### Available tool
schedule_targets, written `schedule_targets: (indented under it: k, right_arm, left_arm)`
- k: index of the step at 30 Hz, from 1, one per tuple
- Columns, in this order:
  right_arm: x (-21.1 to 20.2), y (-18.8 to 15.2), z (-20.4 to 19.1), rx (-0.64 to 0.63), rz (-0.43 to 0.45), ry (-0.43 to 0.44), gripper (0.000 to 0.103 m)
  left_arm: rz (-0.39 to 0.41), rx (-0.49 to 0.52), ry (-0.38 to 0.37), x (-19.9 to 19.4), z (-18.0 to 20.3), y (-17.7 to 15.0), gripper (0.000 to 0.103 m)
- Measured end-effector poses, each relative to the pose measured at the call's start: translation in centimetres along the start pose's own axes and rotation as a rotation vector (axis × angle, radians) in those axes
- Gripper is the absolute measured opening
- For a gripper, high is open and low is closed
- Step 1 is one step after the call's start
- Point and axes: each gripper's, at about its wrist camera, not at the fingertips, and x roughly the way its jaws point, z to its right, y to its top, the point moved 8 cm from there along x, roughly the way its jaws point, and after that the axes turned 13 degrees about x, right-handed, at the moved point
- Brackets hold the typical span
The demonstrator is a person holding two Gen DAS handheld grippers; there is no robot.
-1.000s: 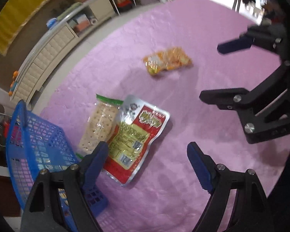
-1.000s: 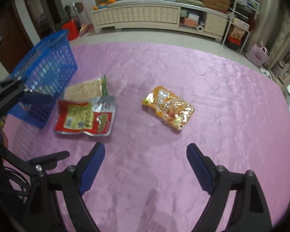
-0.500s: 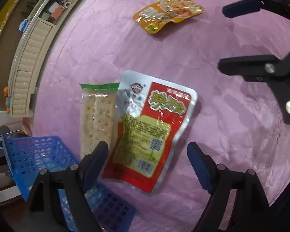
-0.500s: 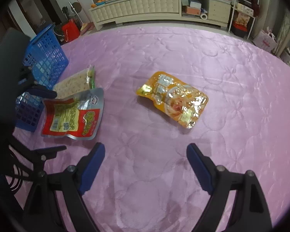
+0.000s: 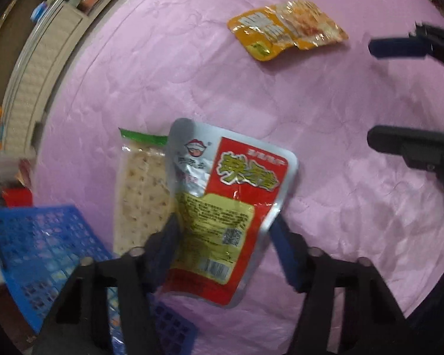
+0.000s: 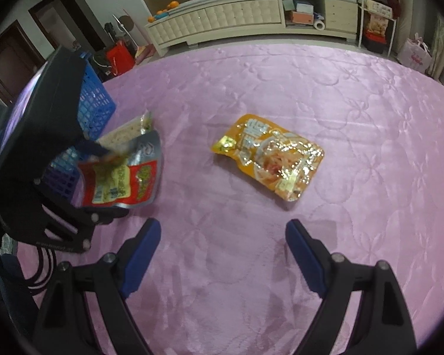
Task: Organize snacks
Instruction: 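Grasp the red sausage pack with the left gripper while the right grasps the orange snack bag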
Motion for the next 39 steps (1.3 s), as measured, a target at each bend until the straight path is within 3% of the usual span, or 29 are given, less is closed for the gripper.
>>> schedule_targets:
  k: [6, 12, 19, 22, 25, 28, 37, 39]
  right_arm:
    - [-0.1, 0.2, 0.2, 0.015, 0.002, 0.01, 0.089]
    - [-0.6, 1.0, 0.9, 0.008, 0.001, -0.018, 0.089]
    - [-1.4, 3.1, 1.4, -0.05, 0.023, -0.1, 0.089]
    - [-0.8, 4.0, 0.6, -0.122, 0.0, -0.118, 0.089]
    - [0.0, 4.9, -0.3, -0.24, -0.011, -0.138, 0.089]
    - [1.3, 5.9, -0.2, -0.305, -0.024, -0.159, 0.089]
    - [5.5, 6.4, 0.7, -0.44, -0.191, -0.115, 0.09]
    - [5.6, 6.8, 0.7, -0.452, -0.179, -0.098, 0.09]
  left_arm:
    - [0.033, -0.082, 0.028, -1.0, -0.9, -1.3, 0.029]
    - [0.084, -0.179, 0.013, -1.4, -0.8, -2.5, 0.029]
    - [0.215, -0.335, 0.01, -3.1, -1.3, -2.8, 0.029]
    - [0.253, -0.394, 0.008, -3.6, -1.9, -3.6, 0.029]
    - [0.281, -0.447, -0.009, -4.9, -1.9, -2.0, 0.029]
    - [0.305, -0.472, -0.014, -5.2, -2.1, -1.3, 0.029]
    - [0.34, -0.492, -0.016, -5.5, -3.2, 1.6, 0.029]
    - [0.347, -0.492, -0.028, -5.2, -3.3, 1.9, 0.029]
